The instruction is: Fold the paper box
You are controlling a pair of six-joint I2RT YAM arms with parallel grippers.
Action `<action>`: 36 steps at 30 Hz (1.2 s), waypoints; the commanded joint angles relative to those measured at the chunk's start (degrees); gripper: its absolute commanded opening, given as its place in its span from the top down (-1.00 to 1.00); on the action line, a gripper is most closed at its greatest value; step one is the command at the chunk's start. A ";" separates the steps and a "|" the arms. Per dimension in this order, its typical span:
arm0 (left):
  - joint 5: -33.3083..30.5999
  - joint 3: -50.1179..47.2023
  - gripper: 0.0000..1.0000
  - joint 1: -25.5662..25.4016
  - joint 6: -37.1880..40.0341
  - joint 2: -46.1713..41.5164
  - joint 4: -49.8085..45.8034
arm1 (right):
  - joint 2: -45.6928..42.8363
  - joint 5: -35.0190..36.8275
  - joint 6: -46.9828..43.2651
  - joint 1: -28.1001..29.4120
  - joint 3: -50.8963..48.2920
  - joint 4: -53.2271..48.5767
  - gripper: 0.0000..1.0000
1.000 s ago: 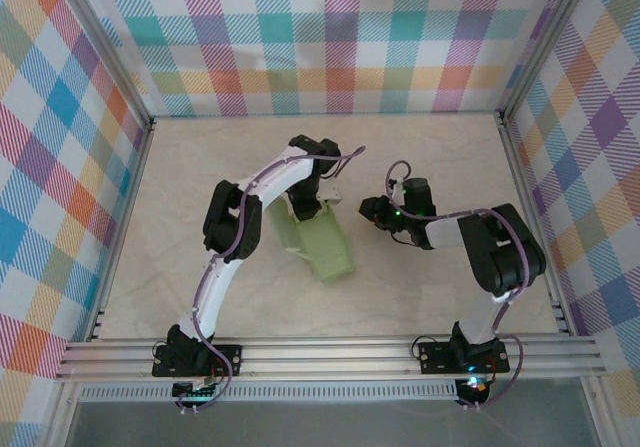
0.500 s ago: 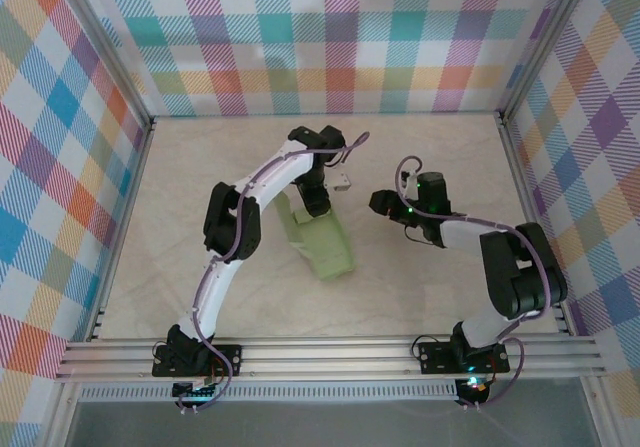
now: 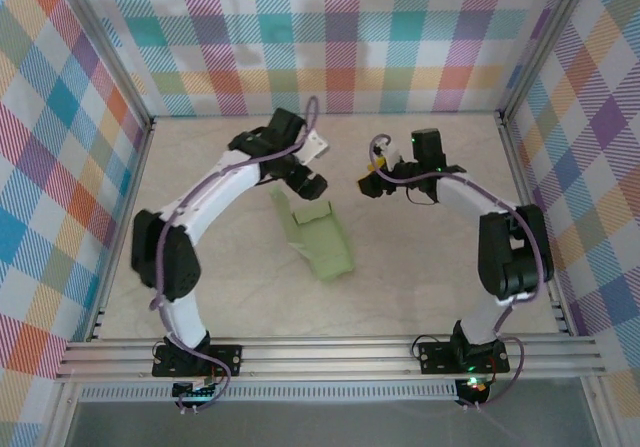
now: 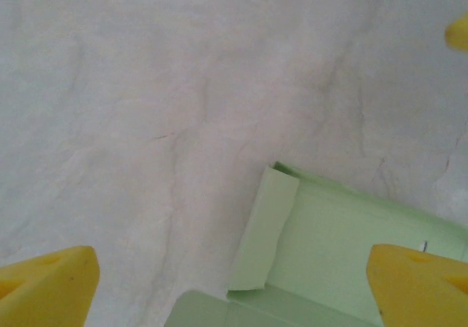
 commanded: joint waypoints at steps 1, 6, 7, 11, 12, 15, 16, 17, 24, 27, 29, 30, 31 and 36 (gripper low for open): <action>3.81 -9.79 -1.00 3.84 -9.66 -11.16 8.76 | 5.87 -5.85 -21.85 3.17 9.10 -17.08 -0.36; -1.39 -24.20 -1.00 5.09 -14.31 -26.61 11.61 | 15.64 -3.38 -31.86 7.40 23.11 -29.64 -0.28; -2.29 -27.34 -1.00 5.88 -15.60 -29.89 12.61 | 17.63 -2.46 -33.28 8.03 26.12 -31.95 -0.25; -0.79 -36.08 -1.00 10.65 -19.77 -39.16 14.24 | 26.17 0.98 -38.53 11.22 38.59 -42.20 -0.19; -0.08 -37.52 -1.00 11.86 -20.42 -40.76 14.17 | 28.03 1.81 -39.59 11.79 41.08 -43.99 -0.18; 1.83 -40.63 -1.00 14.28 -21.20 -43.60 13.68 | 32.50 2.98 -42.24 13.30 47.24 -47.82 -0.17; 1.88 -40.95 -1.00 14.49 -21.19 -44.19 13.25 | 33.45 3.16 -42.64 13.61 48.52 -48.31 -0.18; 2.01 -41.17 -1.00 14.69 -21.02 -44.49 12.84 | 34.55 3.62 -43.01 14.00 49.88 -48.91 -0.18; 3.99 -41.73 -1.00 14.97 -20.23 -44.59 12.74 | 39.29 5.68 -43.90 15.88 55.91 -52.72 -0.05; 4.09 -41.92 -1.00 14.98 -20.15 -44.55 13.13 | 39.91 7.53 -44.34 15.96 56.03 -53.53 0.02; 4.45 -42.16 -1.00 14.98 -20.14 -44.53 13.49 | 40.23 8.33 -44.54 15.96 56.14 -54.09 0.03; 4.86 -42.25 -1.00 14.98 -20.01 -44.64 13.67 | 40.28 8.60 -44.39 15.95 56.12 -54.25 0.04; 5.49 -42.36 -1.00 14.98 -19.89 -44.60 14.01 | 40.46 8.63 -44.24 15.96 56.25 -54.46 0.05; 5.68 -42.37 -1.00 14.98 -19.90 -44.17 14.24 | 41.32 8.54 -43.41 16.21 57.32 -55.14 0.21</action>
